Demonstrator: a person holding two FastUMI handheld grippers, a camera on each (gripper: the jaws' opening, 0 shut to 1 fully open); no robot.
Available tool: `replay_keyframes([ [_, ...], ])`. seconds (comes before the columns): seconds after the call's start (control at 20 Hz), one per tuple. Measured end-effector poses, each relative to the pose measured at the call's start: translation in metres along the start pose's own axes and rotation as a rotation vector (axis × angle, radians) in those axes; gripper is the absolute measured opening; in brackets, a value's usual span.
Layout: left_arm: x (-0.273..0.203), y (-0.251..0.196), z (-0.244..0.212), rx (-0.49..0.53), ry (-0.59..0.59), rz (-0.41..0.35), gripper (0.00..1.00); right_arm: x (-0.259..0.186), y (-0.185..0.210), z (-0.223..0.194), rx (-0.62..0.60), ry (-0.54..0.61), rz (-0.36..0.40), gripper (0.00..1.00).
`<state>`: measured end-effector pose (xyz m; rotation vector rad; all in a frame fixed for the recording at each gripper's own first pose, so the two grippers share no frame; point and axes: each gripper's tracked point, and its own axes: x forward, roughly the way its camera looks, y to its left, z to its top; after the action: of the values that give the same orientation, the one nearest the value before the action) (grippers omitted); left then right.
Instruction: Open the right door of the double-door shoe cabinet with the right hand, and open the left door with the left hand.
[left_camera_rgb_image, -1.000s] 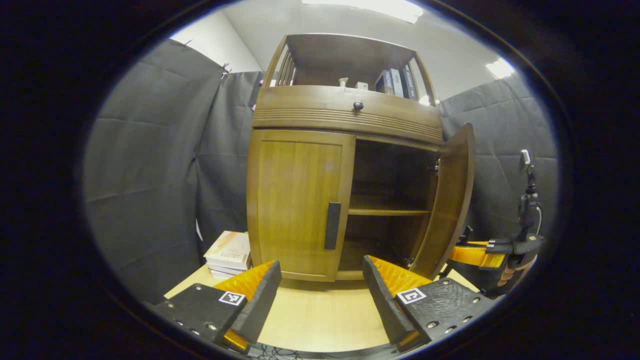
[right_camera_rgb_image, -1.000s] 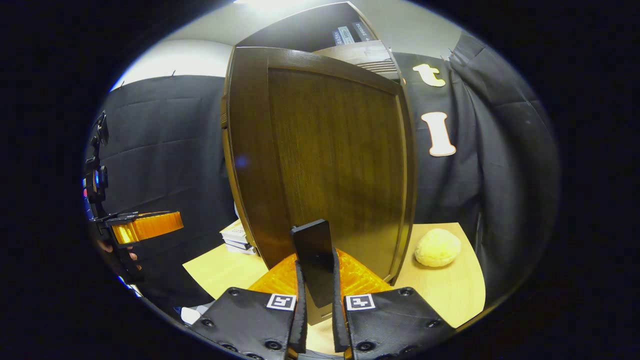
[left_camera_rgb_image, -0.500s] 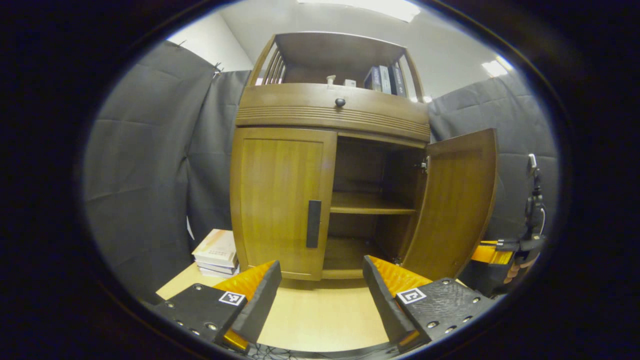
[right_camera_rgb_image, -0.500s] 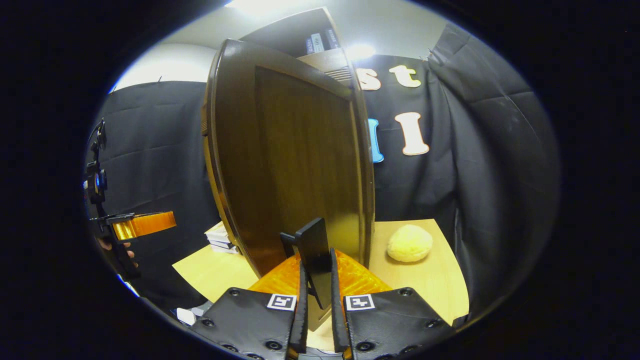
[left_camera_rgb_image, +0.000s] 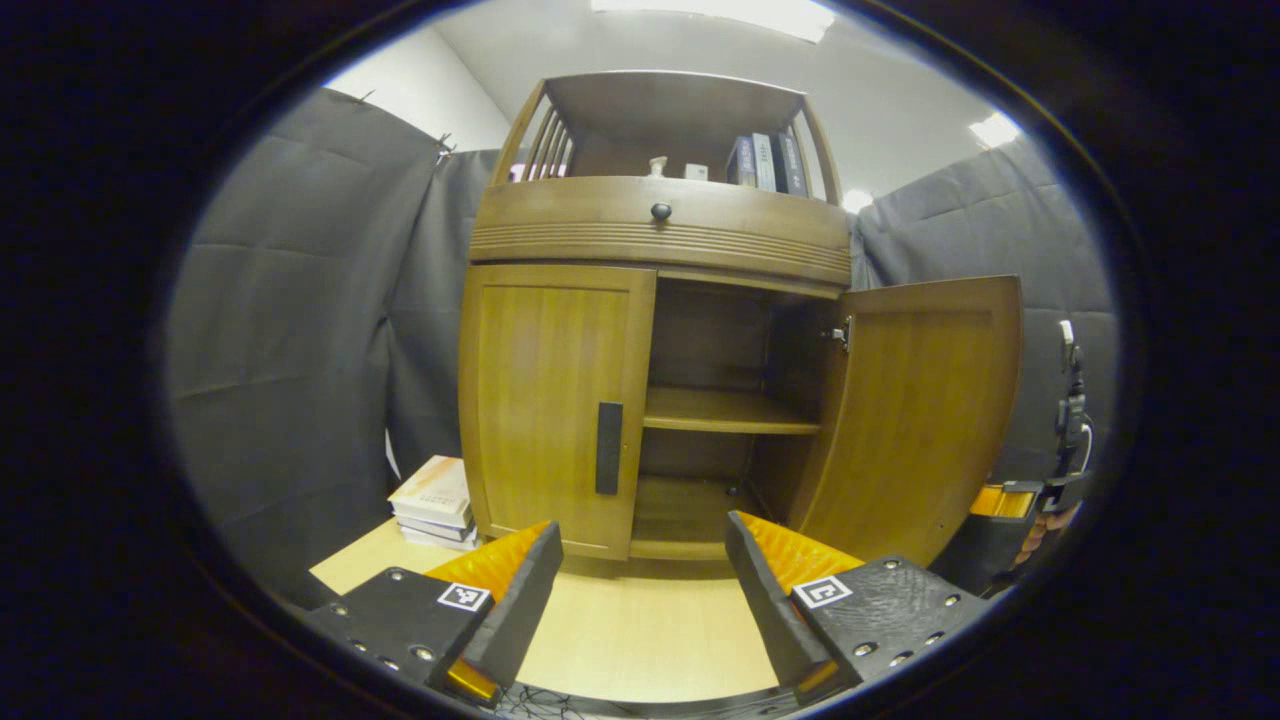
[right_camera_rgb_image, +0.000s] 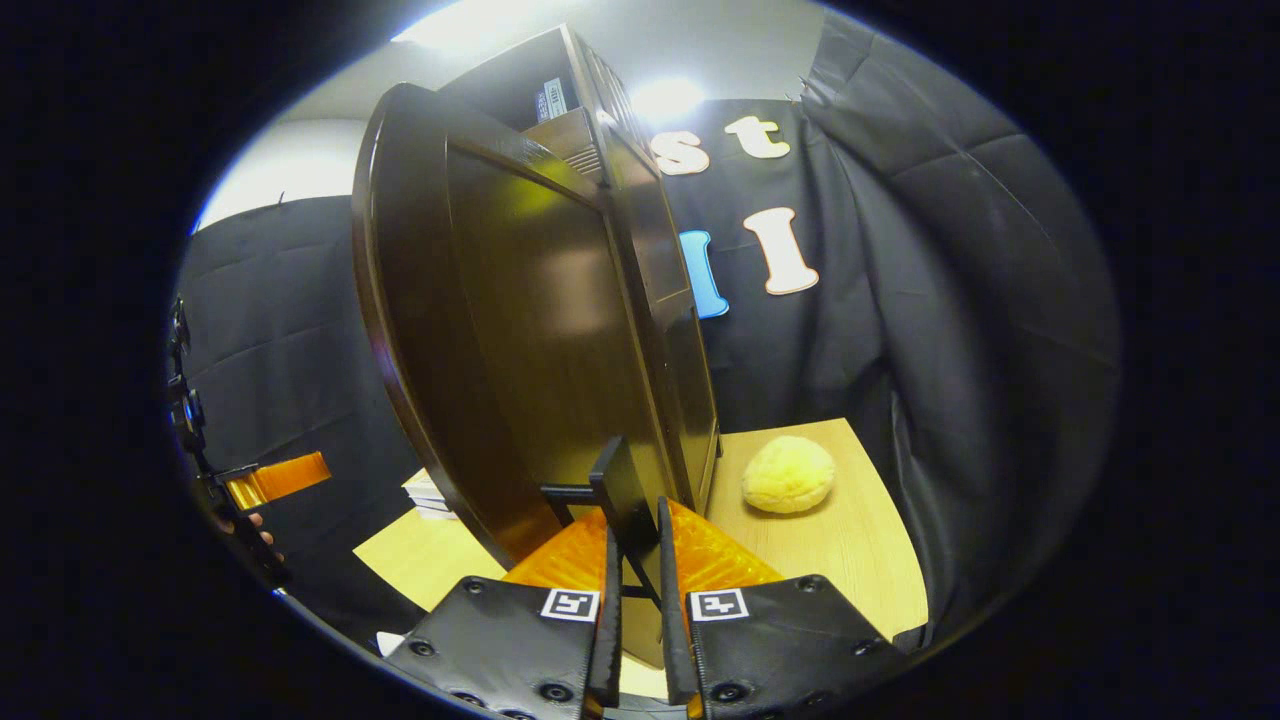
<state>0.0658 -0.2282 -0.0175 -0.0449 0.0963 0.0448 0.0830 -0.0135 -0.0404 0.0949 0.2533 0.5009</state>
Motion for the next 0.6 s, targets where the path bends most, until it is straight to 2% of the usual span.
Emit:
replay_keyframes([
  [0.15,-0.004,-0.004,-0.003,-0.035,0.012,-0.009,0.96,-0.001,-0.005,-0.001,-0.026,0.008,-0.025,0.19],
  [0.3,-0.009,0.007,-0.011,-0.004,0.039,-0.007,0.94,-0.015,-0.007,-0.004,-0.014,0.023,-0.059,0.19],
  [0.45,-0.005,0.02,-0.017,0.018,0.06,-0.038,0.95,-0.032,-0.016,-0.008,-0.048,0.035,-0.148,0.19],
  [0.55,0.0,0.036,-0.011,0.013,0.051,-0.062,0.96,-0.046,-0.018,-0.009,-0.053,0.036,-0.227,0.13],
  [0.6,0.002,0.046,-0.007,0.01,0.043,-0.07,0.96,-0.047,-0.015,-0.007,-0.056,0.032,-0.253,0.23],
])
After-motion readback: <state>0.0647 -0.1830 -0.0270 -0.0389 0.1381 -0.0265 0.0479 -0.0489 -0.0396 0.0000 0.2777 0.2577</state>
